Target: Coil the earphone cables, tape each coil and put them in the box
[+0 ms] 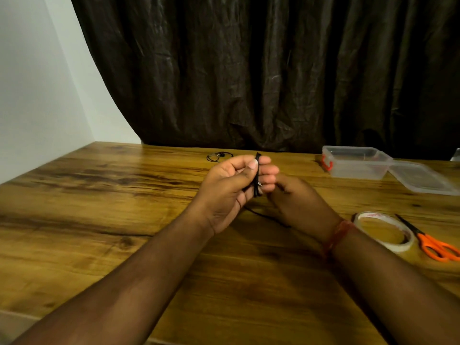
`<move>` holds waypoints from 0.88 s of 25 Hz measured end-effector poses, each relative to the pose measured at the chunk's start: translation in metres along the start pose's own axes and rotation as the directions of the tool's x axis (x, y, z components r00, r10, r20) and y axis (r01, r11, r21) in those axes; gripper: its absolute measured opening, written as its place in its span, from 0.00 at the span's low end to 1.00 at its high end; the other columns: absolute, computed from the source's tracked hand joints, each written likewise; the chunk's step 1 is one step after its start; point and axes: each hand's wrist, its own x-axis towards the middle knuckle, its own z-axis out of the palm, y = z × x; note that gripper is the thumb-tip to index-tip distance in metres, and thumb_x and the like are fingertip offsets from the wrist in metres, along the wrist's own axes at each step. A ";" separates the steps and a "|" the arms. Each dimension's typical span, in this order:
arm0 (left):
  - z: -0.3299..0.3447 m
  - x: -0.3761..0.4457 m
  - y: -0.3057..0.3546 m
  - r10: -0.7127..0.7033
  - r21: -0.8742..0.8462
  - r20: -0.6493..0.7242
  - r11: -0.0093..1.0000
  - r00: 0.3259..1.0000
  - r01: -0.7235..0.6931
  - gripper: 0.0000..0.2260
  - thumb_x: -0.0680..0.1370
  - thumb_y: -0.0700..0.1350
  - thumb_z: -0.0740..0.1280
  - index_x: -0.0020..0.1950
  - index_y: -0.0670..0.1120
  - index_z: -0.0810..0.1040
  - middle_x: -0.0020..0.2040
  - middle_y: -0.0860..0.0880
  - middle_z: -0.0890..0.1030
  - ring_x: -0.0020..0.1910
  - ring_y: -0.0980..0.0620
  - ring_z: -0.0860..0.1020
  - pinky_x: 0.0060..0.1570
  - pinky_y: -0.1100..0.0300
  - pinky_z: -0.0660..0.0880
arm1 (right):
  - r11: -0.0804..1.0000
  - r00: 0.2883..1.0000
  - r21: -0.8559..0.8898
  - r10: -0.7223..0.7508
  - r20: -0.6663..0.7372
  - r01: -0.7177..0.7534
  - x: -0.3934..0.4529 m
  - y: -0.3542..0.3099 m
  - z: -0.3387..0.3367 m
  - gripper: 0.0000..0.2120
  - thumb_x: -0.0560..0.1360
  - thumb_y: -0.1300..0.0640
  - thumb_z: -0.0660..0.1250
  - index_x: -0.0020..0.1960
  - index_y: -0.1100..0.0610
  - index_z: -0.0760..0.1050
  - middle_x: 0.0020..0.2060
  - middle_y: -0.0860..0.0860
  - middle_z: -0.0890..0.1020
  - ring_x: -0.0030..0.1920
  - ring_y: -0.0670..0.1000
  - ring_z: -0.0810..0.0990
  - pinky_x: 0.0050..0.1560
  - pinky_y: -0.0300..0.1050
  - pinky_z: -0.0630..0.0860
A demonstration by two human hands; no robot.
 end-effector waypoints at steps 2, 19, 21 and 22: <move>-0.003 0.005 0.001 0.058 -0.081 -0.095 0.995 0.994 -0.066 0.09 0.82 0.36 0.59 0.56 0.38 0.78 0.47 0.42 0.86 0.45 0.51 0.85 0.45 0.60 0.81 | 0.975 0.992 -0.196 -0.086 0.095 0.103 -0.007 -0.002 0.010 0.10 0.80 0.54 0.60 0.44 0.52 0.77 0.39 0.47 0.83 0.39 0.46 0.79 0.40 0.46 0.72; -0.002 0.000 -0.004 -0.147 0.308 -0.036 0.939 0.988 0.151 0.11 0.83 0.37 0.56 0.56 0.34 0.75 0.45 0.40 0.81 0.39 0.52 0.81 0.42 0.61 0.80 | 0.932 0.948 -0.271 -0.287 -0.140 0.242 0.002 -0.009 -0.024 0.05 0.72 0.61 0.72 0.45 0.53 0.77 0.40 0.45 0.76 0.41 0.43 0.74 0.43 0.39 0.72; -0.003 -0.001 -0.002 -0.176 0.345 0.000 0.924 0.984 0.166 0.11 0.83 0.37 0.55 0.56 0.34 0.76 0.43 0.42 0.82 0.38 0.52 0.80 0.40 0.61 0.79 | 0.955 0.946 -0.222 -0.245 -0.211 0.197 0.004 -0.007 -0.023 0.06 0.72 0.62 0.72 0.44 0.53 0.76 0.39 0.43 0.75 0.41 0.42 0.73 0.41 0.30 0.67; -0.003 -0.002 -0.001 -0.184 0.352 0.018 0.921 0.983 0.166 0.11 0.83 0.37 0.56 0.55 0.35 0.77 0.42 0.43 0.82 0.38 0.53 0.80 0.40 0.61 0.78 | 0.960 0.943 -0.209 -0.232 -0.240 0.183 0.004 -0.005 -0.024 0.06 0.72 0.62 0.71 0.44 0.52 0.76 0.39 0.43 0.75 0.42 0.41 0.73 0.40 0.29 0.67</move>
